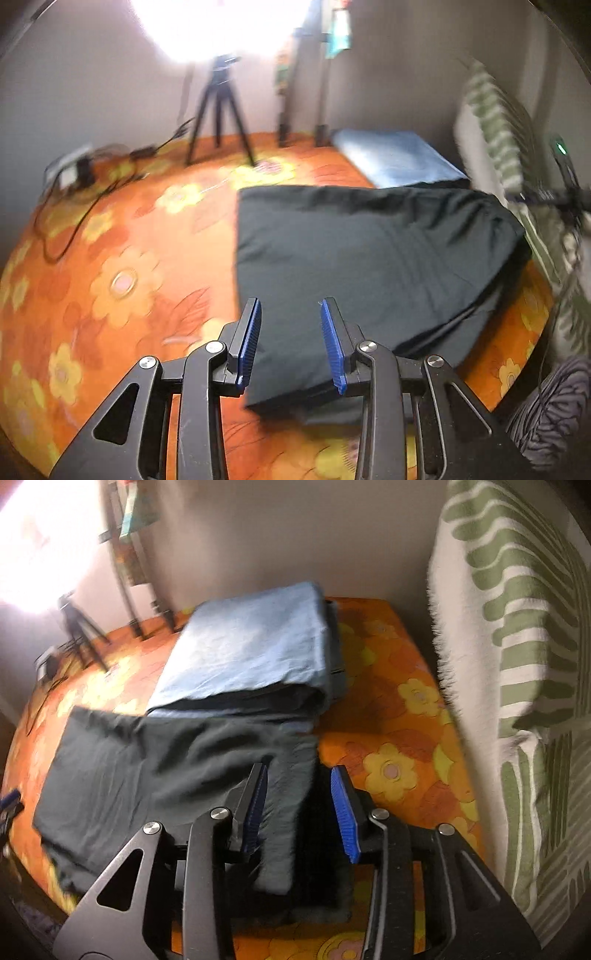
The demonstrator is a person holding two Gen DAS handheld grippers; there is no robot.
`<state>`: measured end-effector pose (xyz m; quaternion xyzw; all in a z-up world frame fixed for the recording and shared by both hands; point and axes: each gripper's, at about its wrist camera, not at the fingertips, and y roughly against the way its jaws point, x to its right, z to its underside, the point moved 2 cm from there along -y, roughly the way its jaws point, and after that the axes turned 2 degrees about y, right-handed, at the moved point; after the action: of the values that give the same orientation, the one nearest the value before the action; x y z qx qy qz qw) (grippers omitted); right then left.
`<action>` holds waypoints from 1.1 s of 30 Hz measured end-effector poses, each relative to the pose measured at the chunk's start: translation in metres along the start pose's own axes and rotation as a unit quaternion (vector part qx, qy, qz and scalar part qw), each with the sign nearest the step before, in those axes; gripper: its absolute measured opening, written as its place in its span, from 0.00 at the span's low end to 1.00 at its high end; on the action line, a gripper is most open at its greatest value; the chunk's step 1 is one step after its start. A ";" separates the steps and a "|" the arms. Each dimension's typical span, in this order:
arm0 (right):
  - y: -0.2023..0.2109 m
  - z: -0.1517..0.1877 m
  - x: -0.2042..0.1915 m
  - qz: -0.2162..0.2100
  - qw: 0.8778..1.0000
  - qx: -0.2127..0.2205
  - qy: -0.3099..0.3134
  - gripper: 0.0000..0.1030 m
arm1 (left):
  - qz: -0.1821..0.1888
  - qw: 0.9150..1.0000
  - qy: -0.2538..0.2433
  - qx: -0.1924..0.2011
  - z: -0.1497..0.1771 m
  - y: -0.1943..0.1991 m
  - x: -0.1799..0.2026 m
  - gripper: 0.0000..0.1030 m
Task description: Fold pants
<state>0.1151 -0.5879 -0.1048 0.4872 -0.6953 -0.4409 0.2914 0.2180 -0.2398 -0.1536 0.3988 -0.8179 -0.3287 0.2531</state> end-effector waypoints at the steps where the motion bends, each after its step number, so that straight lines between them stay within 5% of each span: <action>1: 0.004 0.005 -0.007 -0.016 1.000 0.000 0.006 0.37 | -0.006 1.000 0.006 0.000 0.003 0.000 -0.008 0.35; 3: 0.007 0.013 -0.017 -0.031 0.999 -0.005 0.016 0.37 | -0.007 1.000 0.020 -0.006 0.008 -0.002 -0.021 0.50; 9: -0.013 0.038 -0.024 -0.026 0.998 -0.044 0.019 0.37 | 0.019 0.996 0.076 -0.044 0.026 -0.021 -0.044 0.50; 18: -0.015 0.042 -0.022 -0.008 0.998 -0.059 0.003 0.37 | 0.033 0.994 0.088 -0.051 0.033 -0.029 -0.043 0.50; 26: 0.023 0.017 -0.110 -0.089 0.995 -0.025 0.040 0.44 | 0.058 0.990 0.112 -0.058 0.036 -0.034 -0.047 0.50; 33: 0.014 0.002 -0.220 -0.162 0.983 -0.054 0.070 0.46 | 0.063 0.989 0.119 -0.062 0.039 -0.039 -0.048 0.49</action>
<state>0.1855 -0.3796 -0.0883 0.6068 -0.5603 -0.4838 0.2893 0.2376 -0.2057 -0.2153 0.3662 -0.7837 -0.3120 0.3929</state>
